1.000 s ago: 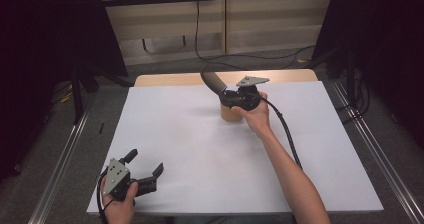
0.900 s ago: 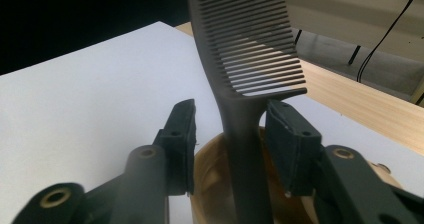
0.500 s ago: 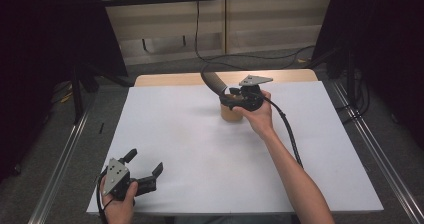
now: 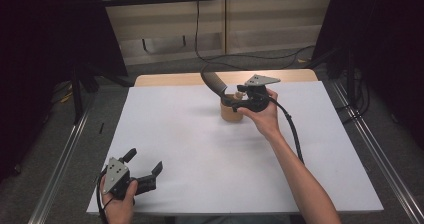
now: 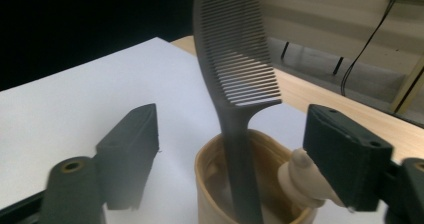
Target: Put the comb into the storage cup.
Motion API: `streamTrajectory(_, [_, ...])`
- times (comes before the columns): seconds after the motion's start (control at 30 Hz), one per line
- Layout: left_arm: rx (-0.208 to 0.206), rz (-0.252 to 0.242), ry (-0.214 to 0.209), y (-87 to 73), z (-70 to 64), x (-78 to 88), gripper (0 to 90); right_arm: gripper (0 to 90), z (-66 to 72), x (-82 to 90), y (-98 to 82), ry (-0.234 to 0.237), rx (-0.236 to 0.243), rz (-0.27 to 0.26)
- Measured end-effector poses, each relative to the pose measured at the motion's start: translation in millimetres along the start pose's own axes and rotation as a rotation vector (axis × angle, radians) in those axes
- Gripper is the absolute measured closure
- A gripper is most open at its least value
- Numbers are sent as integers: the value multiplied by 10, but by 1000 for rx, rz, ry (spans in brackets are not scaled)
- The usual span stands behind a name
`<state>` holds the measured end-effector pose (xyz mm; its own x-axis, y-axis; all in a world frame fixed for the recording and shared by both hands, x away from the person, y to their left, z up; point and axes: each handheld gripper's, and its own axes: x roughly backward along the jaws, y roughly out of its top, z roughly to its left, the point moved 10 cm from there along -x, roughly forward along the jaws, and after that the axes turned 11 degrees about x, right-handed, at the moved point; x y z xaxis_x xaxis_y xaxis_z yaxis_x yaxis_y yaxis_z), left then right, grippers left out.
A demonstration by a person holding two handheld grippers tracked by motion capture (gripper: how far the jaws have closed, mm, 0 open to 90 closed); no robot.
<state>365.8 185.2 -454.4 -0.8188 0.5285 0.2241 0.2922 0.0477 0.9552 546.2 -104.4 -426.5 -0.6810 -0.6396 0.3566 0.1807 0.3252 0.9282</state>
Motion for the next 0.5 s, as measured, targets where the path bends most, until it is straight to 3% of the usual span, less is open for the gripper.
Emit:
streamTrajectory(0.23, [1,4,-2,-9,11,-2,28,119,-70,56,11,-55,-1,-6])
streamTrajectory(0.5, [3,-5,-8,1,-5,20,28,76,-67,117,8,-75,-3,-9])
